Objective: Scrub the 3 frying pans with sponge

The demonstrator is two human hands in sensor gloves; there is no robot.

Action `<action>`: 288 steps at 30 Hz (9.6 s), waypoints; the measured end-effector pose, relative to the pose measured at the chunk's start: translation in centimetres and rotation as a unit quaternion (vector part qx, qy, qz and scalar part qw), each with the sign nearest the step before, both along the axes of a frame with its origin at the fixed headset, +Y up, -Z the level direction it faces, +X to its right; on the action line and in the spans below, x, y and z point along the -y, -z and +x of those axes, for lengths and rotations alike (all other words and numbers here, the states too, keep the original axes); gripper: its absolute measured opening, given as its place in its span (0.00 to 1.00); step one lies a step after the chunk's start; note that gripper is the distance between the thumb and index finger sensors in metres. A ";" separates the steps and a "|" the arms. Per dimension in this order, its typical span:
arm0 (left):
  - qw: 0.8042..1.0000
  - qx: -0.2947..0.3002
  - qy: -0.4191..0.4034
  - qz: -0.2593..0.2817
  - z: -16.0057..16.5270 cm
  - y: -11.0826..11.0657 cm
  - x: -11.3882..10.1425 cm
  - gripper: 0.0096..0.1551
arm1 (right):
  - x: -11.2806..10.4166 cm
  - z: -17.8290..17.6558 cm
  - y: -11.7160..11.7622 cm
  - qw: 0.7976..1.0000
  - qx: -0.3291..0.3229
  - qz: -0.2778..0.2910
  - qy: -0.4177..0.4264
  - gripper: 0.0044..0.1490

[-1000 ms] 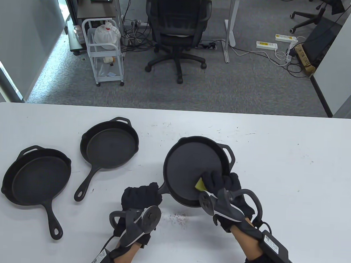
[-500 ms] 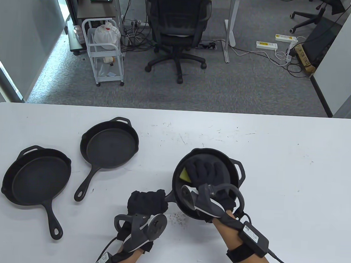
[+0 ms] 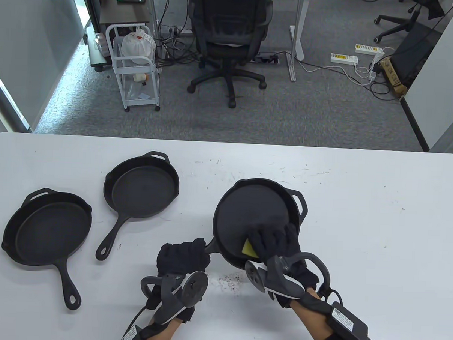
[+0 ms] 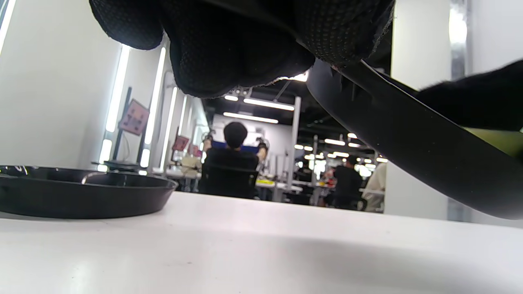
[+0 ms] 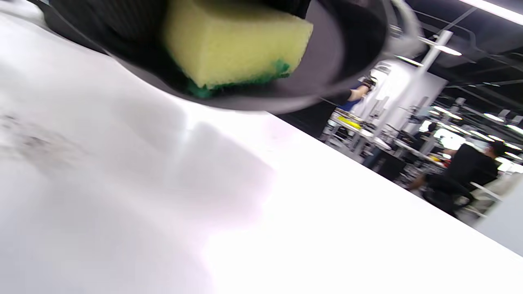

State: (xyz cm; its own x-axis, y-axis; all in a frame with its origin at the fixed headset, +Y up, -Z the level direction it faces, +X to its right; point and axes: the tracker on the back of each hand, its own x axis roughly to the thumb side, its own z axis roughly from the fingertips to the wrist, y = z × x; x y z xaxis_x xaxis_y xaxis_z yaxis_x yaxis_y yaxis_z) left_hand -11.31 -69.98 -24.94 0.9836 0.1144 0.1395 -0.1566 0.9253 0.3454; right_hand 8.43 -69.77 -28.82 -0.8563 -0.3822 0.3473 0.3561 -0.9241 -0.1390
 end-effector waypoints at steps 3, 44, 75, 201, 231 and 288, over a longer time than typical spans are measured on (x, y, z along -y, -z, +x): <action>1.000 0.012 0.015 -0.001 0.4 -0.1 0.3 0.32 | -0.4 -1.5 0.6 1.000 0.013 0.015 0.009 0.50; 1.000 0.005 0.016 0.023 0.1 -1.0 -0.9 0.32 | -1.2 2.8 1.7 0.992 0.101 0.048 -0.052 0.52; 0.996 -0.008 0.057 0.072 0.4 -1.6 -0.9 0.32 | 0.9 1.9 0.1 0.998 0.000 0.026 -0.057 0.53; 0.948 0.188 -0.204 -0.156 -0.9 1.1 2.2 0.31 | -3.1 2.1 -4.1 0.949 -0.044 0.231 0.210 0.51; 0.959 -0.004 -0.236 -0.158 -1.1 5.2 1.3 0.33 | 0.5 9.2 -5.7 0.919 0.069 0.118 0.369 0.53; 0.924 -0.311 0.046 -0.218 -17.3 12.9 3.5 0.35 | 2.7 11.0 -2.9 0.913 0.115 0.031 0.391 0.53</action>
